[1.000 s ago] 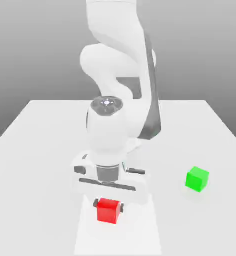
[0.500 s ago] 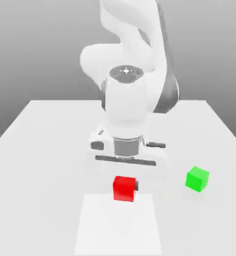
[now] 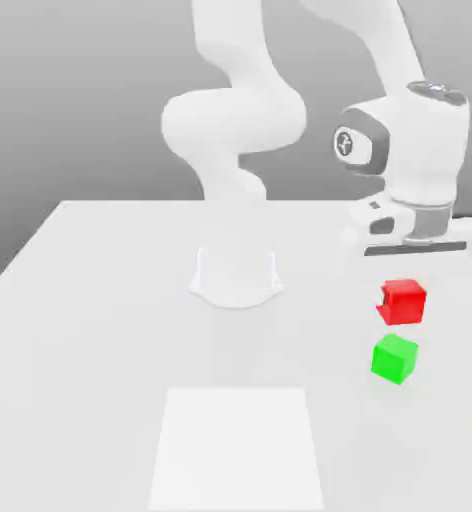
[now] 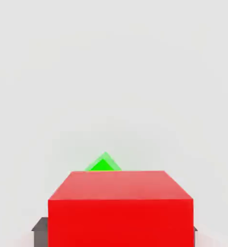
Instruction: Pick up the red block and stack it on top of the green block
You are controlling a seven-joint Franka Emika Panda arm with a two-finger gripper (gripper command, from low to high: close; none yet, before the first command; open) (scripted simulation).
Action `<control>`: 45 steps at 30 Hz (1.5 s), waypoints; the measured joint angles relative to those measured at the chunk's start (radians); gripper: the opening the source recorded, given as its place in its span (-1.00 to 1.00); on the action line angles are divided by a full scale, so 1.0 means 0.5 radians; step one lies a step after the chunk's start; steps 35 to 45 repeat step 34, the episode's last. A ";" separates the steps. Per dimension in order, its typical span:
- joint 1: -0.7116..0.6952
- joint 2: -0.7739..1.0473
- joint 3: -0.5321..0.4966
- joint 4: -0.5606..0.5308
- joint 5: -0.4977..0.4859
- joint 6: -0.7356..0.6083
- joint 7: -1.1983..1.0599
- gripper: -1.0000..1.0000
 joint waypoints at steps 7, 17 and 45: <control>-0.072 0.086 0.051 0.000 -0.147 0.092 0.108 -1.00; -0.174 0.237 0.096 0.005 -0.368 0.220 0.259 -1.00; -0.249 0.490 0.096 0.016 -0.638 0.425 0.450 -1.00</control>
